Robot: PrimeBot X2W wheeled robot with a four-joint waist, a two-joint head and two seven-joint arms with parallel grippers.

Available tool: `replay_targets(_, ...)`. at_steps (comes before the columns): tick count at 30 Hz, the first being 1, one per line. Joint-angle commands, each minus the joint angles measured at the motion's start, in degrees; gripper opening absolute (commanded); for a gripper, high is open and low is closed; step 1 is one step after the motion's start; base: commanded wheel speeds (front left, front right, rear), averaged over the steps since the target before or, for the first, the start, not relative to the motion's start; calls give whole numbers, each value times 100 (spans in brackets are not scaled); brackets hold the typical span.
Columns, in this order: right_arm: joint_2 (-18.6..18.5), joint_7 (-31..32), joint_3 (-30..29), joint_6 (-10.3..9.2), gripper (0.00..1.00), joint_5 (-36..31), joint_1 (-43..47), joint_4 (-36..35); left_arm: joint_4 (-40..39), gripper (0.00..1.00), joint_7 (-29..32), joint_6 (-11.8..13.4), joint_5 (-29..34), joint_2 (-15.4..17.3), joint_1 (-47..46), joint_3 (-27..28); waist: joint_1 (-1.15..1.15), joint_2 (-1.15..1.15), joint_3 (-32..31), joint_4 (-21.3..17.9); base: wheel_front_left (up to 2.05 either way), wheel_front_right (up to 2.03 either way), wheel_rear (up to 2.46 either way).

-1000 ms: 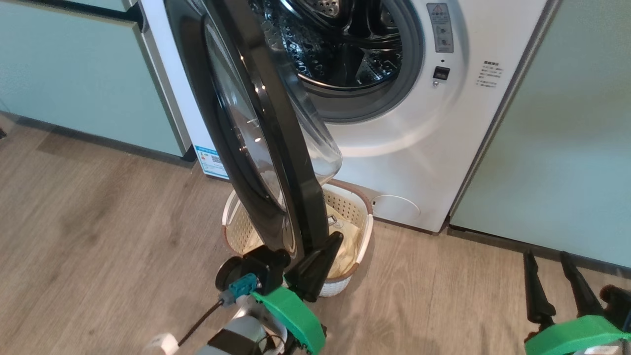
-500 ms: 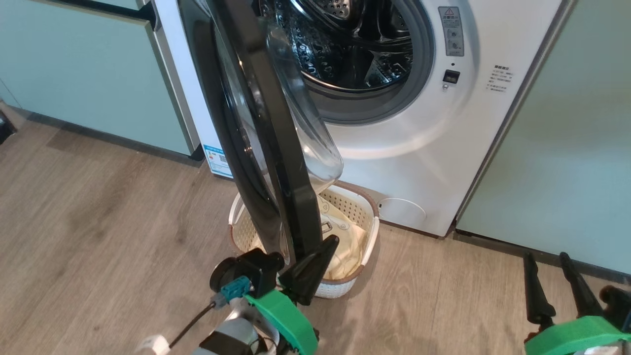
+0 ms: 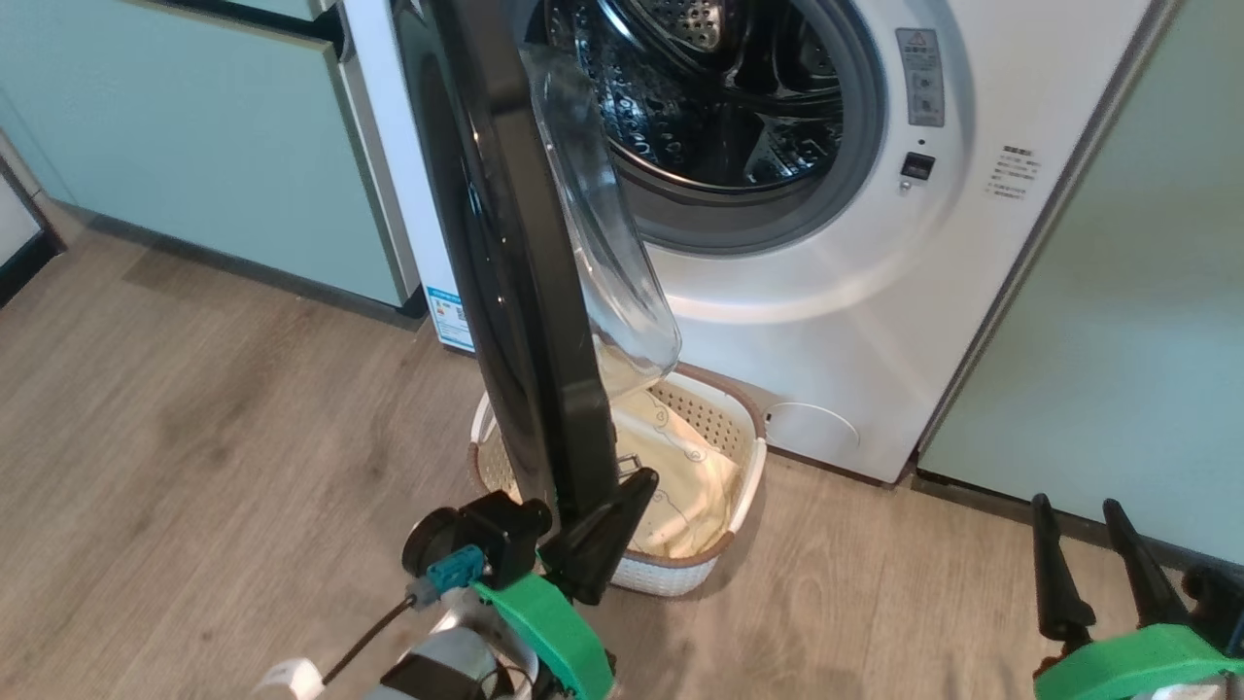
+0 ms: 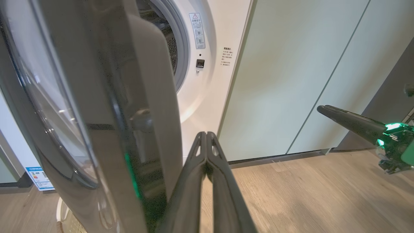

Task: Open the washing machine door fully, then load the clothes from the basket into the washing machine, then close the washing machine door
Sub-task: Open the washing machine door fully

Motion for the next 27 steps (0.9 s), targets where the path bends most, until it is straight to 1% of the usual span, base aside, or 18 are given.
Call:
replay_targets(1,-41,-55,73,25,100,-13,-160,-163,-162,0,-5,88,-59,197,-344,393,0,0,-15,56,0,0,0)
replay_targets(10,-21,-55,80,25,100,-16,-197,-154,-345,0,65,110,-101,286,-290,382,0,0,-22,205,0,0,0)
replay_targets(16,-21,-55,132,25,100,-5,-186,-115,-587,0,160,109,-145,429,-142,373,0,0,-39,283,0,0,0)
replay_targets(22,12,-55,107,25,100,-4,-171,-103,-876,0,301,184,-232,594,42,450,0,0,-67,379,0,0,0)
replay_targets(27,21,-55,80,25,100,-5,-181,-112,-979,0,365,240,-311,653,99,515,0,0,-83,528,0,0,0)
